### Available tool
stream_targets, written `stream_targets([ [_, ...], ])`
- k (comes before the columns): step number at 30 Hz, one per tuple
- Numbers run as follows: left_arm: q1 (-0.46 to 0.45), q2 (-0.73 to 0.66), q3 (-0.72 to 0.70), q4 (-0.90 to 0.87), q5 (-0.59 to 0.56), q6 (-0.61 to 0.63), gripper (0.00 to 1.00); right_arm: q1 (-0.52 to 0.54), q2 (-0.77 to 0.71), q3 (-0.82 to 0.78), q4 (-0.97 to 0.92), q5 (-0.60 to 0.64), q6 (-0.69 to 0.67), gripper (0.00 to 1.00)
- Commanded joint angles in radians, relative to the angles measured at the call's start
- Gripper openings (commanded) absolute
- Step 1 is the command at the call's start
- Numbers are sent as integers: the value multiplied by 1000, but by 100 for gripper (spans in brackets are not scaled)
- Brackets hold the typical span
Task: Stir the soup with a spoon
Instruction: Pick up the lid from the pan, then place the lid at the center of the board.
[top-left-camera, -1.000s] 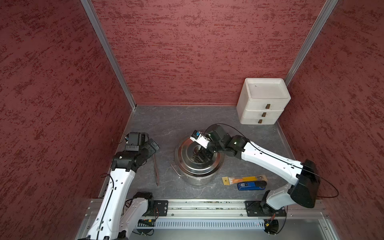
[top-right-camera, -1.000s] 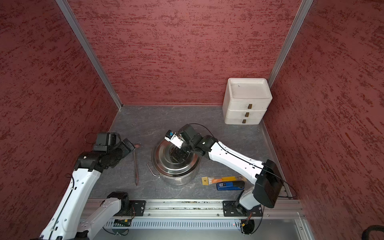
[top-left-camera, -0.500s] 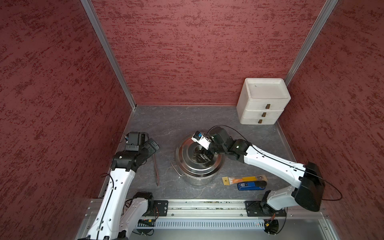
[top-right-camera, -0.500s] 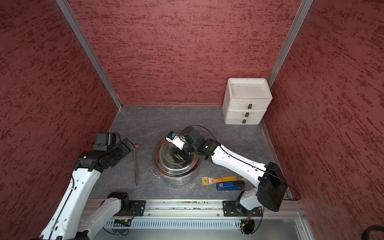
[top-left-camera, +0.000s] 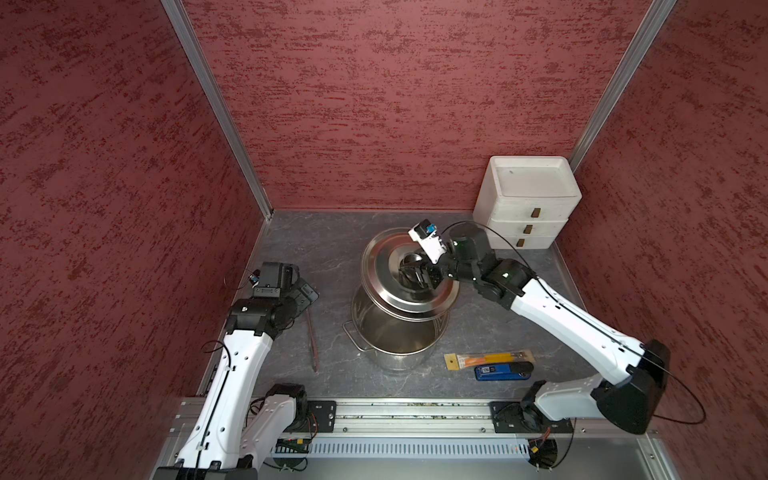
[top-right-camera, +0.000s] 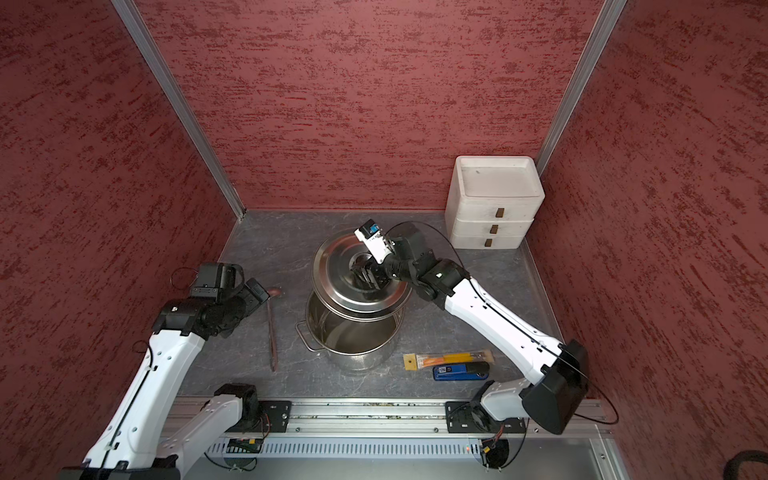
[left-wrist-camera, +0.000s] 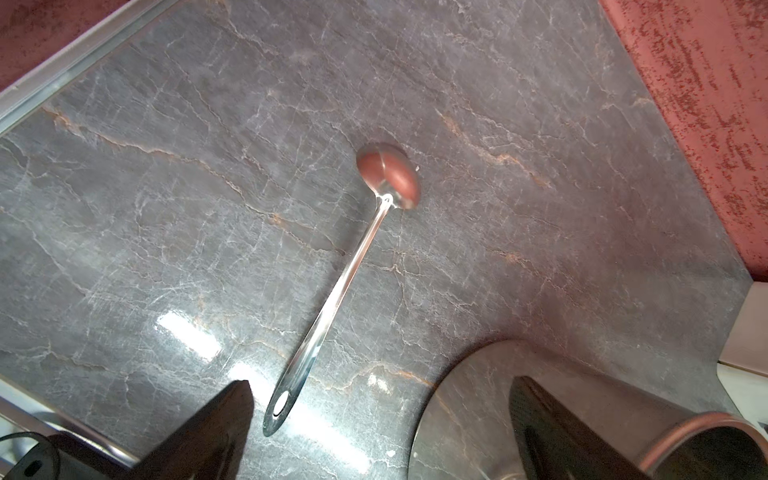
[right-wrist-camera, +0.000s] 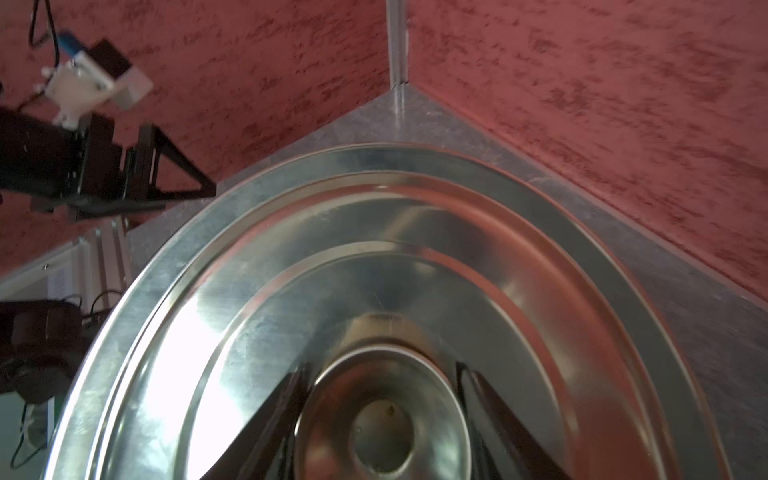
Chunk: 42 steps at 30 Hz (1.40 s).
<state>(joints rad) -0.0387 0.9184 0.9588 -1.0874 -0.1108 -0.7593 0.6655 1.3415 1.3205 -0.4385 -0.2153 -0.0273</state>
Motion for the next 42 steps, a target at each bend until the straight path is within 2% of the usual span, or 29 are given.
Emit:
stream_targets([
  [1,11,28,-35,-15,21,-30,100,-127,-107,-14,-23,78,101,30],
  [6,11,63,-78,22,47,-33,100,-390,-245,-148,-102,162,201,28],
  [10,12,98,-107,54,56,-34,100,-596,-258,-236,-164,170,253,27],
  [12,12,124,-120,72,65,-30,100,-638,-239,-311,-113,190,249,27],
  [17,13,164,-143,109,76,-12,100,-640,-111,-448,85,256,273,28],
  [23,12,168,-159,121,94,1,100,-640,106,-461,240,298,341,32],
  [28,11,156,-176,121,96,-3,99,-640,238,-380,213,333,381,35],
  [32,13,149,-193,129,96,-10,99,-640,274,-342,175,338,383,37],
  [37,13,152,-208,152,102,-15,98,-640,302,-317,111,303,389,45],
  [42,13,162,-206,164,109,-15,97,-635,316,-362,97,251,493,47],
])
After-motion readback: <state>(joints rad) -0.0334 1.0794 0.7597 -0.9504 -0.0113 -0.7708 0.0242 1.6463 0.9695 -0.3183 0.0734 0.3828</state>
